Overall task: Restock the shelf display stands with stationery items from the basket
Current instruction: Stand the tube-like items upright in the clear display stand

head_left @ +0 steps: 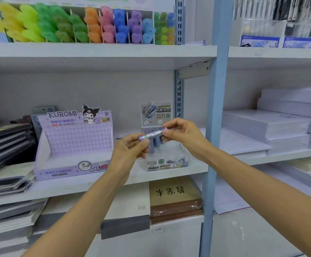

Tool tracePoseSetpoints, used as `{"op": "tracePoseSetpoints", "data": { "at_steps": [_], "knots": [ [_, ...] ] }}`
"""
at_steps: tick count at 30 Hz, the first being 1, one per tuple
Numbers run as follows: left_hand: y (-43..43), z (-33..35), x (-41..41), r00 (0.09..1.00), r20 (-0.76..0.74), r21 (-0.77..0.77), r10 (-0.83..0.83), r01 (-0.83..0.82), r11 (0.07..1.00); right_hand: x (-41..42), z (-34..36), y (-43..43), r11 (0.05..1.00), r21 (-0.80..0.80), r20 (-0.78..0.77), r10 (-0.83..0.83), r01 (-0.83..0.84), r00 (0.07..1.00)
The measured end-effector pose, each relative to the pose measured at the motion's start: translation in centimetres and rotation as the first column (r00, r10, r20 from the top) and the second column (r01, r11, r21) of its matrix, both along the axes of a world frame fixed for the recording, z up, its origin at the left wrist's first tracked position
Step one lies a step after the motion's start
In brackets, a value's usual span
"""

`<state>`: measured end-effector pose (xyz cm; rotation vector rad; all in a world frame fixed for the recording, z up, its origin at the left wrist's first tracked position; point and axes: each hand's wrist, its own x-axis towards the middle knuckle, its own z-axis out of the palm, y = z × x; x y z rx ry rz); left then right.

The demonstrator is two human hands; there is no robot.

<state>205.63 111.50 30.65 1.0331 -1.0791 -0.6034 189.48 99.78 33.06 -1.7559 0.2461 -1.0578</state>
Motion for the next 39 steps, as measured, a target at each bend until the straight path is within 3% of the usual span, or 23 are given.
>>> {"op": "tracePoseSetpoints", "data": {
  "at_steps": [4, 7, 11, 16, 20, 24, 28, 35, 39],
  "knots": [
    [0.2, 0.1, -0.4, 0.998, -0.031, -0.060, 0.063, -0.065, 0.996, -0.3, -0.7, 0.7, 0.999, 0.028, -0.175, 0.051, -0.047, 0.983],
    [0.2, 0.0, -0.9, 0.998, -0.006, -0.069, 0.070, -0.070, 0.995, -0.3, -0.9, 1.1, 0.997, -0.073, -0.283, -0.024, 0.003, 0.959],
    [-0.1, 0.0, -1.3, 0.961, 0.190, -0.074, 0.203, -0.192, 0.979, 0.0, 0.1, 1.7, 0.987, -0.137, -0.158, -0.100, 0.079, 0.982],
    [-0.3, -0.4, -1.7, 0.819, 0.426, -0.141, 0.384, -0.360, 0.922, 1.1, 1.0, 2.1, 0.982, -0.187, -0.176, -0.068, 0.034, 0.982],
    [0.0, -1.1, -1.0, 0.751, 0.548, -0.153, 0.367, -0.342, 0.927, 1.2, 1.0, 1.6, 0.967, -0.234, -0.129, -0.132, 0.100, 0.983],
    [1.1, -3.4, 0.2, 0.496, 0.806, -0.190, 0.322, -0.299, 0.935, 1.1, 0.9, 0.3, 0.950, -0.200, -0.032, -0.249, 0.238, 0.968],
    [2.2, -5.7, 1.0, 0.286, 0.925, -0.161, 0.249, -0.298, 0.941, 1.9, 0.3, -0.4, 0.933, -0.203, -0.050, -0.314, 0.298, 0.948],
    [2.7, -6.6, 1.4, 0.200, 0.954, -0.164, 0.224, -0.279, 0.946, 2.8, -0.2, -0.1, 0.803, -0.525, -0.227, -0.452, 0.283, 0.863],
    [2.5, -7.3, 1.6, 0.185, 0.959, -0.161, 0.214, -0.268, 0.950, 2.5, 0.9, -0.3, 0.783, -0.590, -0.325, -0.453, 0.196, 0.830]
  ]
}}
